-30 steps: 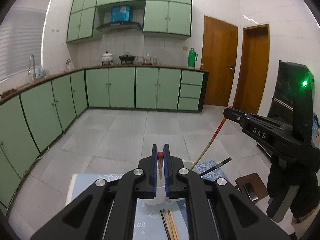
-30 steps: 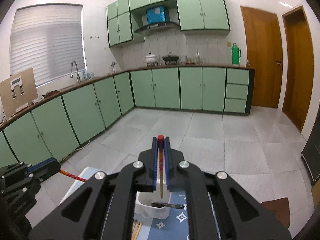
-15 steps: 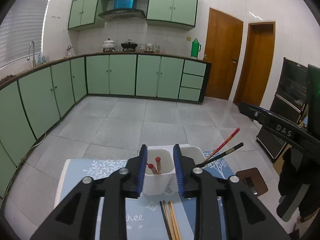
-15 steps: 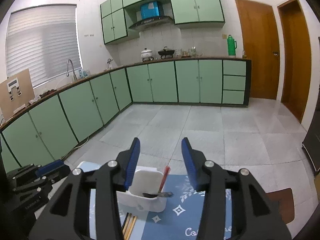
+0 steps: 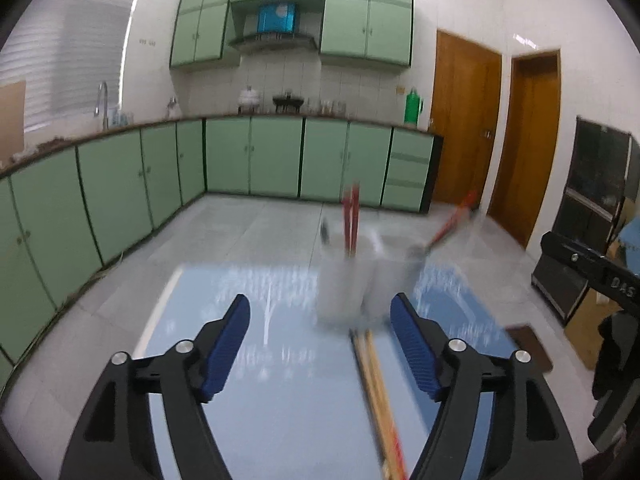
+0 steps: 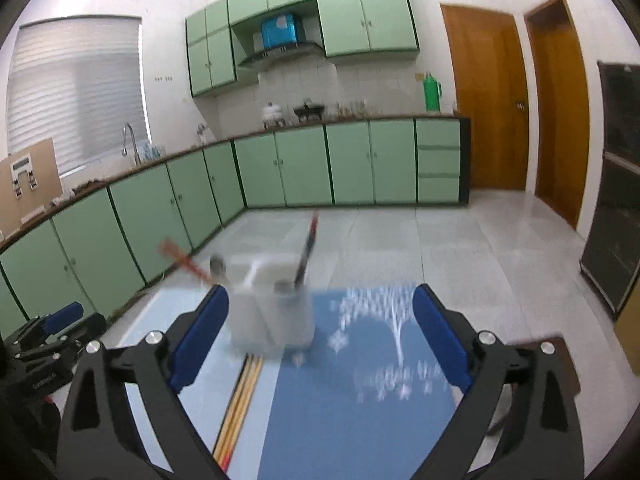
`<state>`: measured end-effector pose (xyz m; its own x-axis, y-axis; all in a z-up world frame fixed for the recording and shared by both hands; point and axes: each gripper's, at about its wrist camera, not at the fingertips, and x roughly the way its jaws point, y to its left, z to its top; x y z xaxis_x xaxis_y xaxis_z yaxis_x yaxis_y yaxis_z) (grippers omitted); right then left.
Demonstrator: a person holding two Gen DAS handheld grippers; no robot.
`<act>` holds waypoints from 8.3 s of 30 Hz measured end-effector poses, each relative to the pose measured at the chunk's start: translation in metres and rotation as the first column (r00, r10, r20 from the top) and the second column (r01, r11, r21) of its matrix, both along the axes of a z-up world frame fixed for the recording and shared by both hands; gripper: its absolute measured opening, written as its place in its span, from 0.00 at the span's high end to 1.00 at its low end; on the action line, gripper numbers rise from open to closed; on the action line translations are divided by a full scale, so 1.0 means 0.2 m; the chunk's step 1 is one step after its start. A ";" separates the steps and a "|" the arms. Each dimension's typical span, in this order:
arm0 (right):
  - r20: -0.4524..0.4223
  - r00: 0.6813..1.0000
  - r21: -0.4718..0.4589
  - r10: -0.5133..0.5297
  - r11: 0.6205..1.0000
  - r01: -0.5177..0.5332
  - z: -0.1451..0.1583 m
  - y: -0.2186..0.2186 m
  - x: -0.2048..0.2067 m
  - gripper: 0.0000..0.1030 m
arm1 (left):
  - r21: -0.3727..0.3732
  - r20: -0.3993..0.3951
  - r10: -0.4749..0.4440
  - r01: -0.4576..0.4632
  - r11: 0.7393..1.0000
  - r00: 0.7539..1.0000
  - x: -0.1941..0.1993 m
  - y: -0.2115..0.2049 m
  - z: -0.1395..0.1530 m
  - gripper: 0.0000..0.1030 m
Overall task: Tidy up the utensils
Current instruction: 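Withdraw both tools back over the remaining chopsticks, then grasp the red-banded chopstick with the right gripper while the left gripper approaches the black chopstick, then reclose the right gripper on the red chopstick while the left gripper grasps the black chopstick, then lift both chopsticks and lower them into the white holder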
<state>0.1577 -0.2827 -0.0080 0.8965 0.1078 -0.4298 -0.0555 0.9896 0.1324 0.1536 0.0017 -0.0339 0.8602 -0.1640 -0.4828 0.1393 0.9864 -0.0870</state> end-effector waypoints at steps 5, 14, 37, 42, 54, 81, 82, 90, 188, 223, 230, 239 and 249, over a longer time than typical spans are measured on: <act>-0.136 0.991 0.059 0.011 0.998 -0.003 -0.27 0.08 -0.13 0.10 | 0.011 -0.105 0.020 -0.018 1.000 0.994 -0.09 0.03 -0.23 0.29; -0.321 0.947 0.048 0.024 0.999 -0.009 -0.66 0.29 -0.25 0.10 | 0.026 -0.227 0.056 -0.052 0.998 0.972 -0.11 0.11 -0.51 0.29; -0.433 0.901 -0.093 0.012 0.994 -0.058 -0.84 0.52 -0.21 0.10 | 0.051 -0.326 0.106 -0.094 0.994 0.939 -0.09 0.15 -0.67 0.29; -0.441 0.898 -0.115 -0.006 0.992 -0.050 -0.85 0.52 -0.20 0.11 | 0.066 -0.331 0.108 -0.091 0.994 0.938 -0.08 0.14 -0.68 0.29; -0.411 0.911 -0.075 0.032 0.995 -0.069 -0.82 0.45 -0.25 0.50 | 0.122 -0.334 0.133 -0.097 0.988 0.933 -0.08 0.11 -0.69 0.29; -0.397 0.917 -0.026 -0.024 1.000 0.015 -0.82 0.22 -0.21 0.95 | 0.106 -0.336 0.007 0.031 0.994 0.942 -0.13 -0.13 -0.68 0.29; -0.398 0.917 -0.024 -0.023 1.000 0.015 -0.83 0.22 -0.22 0.95 | 0.107 -0.334 0.002 0.036 0.994 0.942 -0.13 -0.14 -0.68 0.29; -0.404 0.915 -0.009 -0.012 1.000 0.010 -0.84 0.20 -0.20 0.95 | 0.120 -0.338 -0.039 0.084 0.989 0.940 -0.14 -0.22 -0.68 0.29; -0.387 0.919 -0.008 0.074 0.996 -0.084 -0.81 0.16 -0.30 0.95 | 0.104 -0.316 -0.021 0.057 0.993 0.948 -0.21 -0.22 -0.62 0.94; -0.083 0.981 0.037 0.174 0.985 -0.171 0.17 0.11 -0.23 0.95 | 0.000 0.035 -0.100 0.100 0.995 0.994 -0.24 -0.11 0.29 0.94; -0.066 0.974 0.027 0.219 0.976 -0.217 0.31 0.11 -0.15 0.95 | -0.010 0.062 -0.125 0.126 0.992 0.990 -0.19 -0.13 0.36 0.94; 0.056 0.974 -0.023 0.218 0.976 -0.217 0.65 0.07 -0.05 0.95 | -0.029 0.195 -0.141 0.150 0.988 0.971 -0.08 -0.17 0.63 0.94; 0.163 0.970 -0.014 0.178 0.984 -0.178 0.92 0.02 0.36 0.95 | -0.037 0.351 -0.099 0.119 0.992 0.931 0.32 -0.25 0.94 0.94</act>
